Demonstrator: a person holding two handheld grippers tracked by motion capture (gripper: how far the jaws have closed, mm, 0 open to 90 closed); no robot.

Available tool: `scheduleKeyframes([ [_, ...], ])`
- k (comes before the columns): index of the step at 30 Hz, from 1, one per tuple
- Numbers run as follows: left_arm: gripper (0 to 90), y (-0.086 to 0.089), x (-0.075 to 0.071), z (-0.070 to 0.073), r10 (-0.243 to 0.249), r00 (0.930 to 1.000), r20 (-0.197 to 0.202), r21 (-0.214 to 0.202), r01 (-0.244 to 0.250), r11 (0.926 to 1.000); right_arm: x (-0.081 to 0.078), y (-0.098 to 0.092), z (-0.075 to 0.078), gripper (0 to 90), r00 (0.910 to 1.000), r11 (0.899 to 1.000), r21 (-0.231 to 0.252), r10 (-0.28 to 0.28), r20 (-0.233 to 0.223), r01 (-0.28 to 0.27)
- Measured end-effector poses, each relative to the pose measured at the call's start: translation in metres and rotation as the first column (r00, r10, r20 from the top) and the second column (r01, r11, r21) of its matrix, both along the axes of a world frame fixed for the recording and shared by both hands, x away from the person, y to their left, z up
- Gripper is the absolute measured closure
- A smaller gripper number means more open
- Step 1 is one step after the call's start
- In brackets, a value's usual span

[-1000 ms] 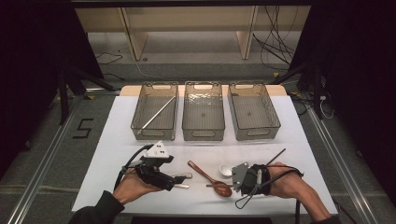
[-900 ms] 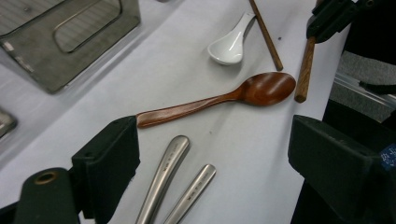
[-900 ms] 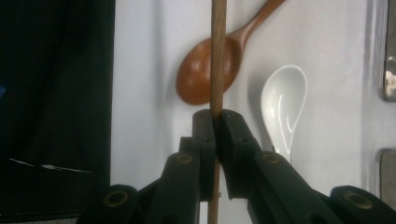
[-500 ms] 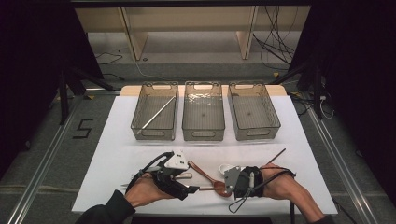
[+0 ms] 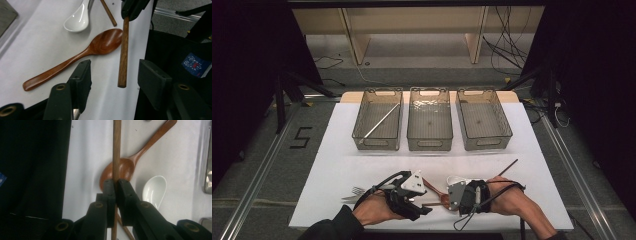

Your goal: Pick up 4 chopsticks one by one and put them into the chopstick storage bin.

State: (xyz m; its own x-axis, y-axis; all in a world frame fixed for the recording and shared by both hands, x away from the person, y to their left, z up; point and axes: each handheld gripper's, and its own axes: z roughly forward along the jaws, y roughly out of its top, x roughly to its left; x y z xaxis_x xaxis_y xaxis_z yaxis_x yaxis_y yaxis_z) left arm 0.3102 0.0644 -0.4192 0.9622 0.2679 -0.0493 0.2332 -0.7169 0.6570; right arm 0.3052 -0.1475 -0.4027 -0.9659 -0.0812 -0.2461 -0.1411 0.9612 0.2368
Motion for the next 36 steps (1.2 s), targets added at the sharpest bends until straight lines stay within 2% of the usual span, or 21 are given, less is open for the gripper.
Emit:
scheduleKeyframes([
  [17,69.3,-0.010,-0.007,-0.002,-0.089,0.9960,-0.003,0.028,0.089,0.9957,-0.005,0.008,0.000,85.3,0.9993,0.999,-0.002,0.036,0.007,-0.036],
  [26,81.1,-0.012,-0.008,-0.004,-0.100,0.9949,0.010,0.041,0.100,0.9942,-0.007,0.010,0.000,85.2,0.9985,0.999,-0.002,0.053,0.007,-0.053],
  [29,81.6,-0.012,-0.008,-0.004,-0.101,0.9947,0.019,0.048,0.100,0.9938,-0.007,0.010,0.000,85.2,0.9982,0.998,-0.004,0.059,0.007,-0.059],
  [36,83.0,-0.009,-0.007,-0.001,-0.094,0.9954,0.014,0.034,0.094,0.9950,-0.007,0.008,0.002,83.9,0.9992,0.999,0.019,0.040,0.001,-0.040],
])
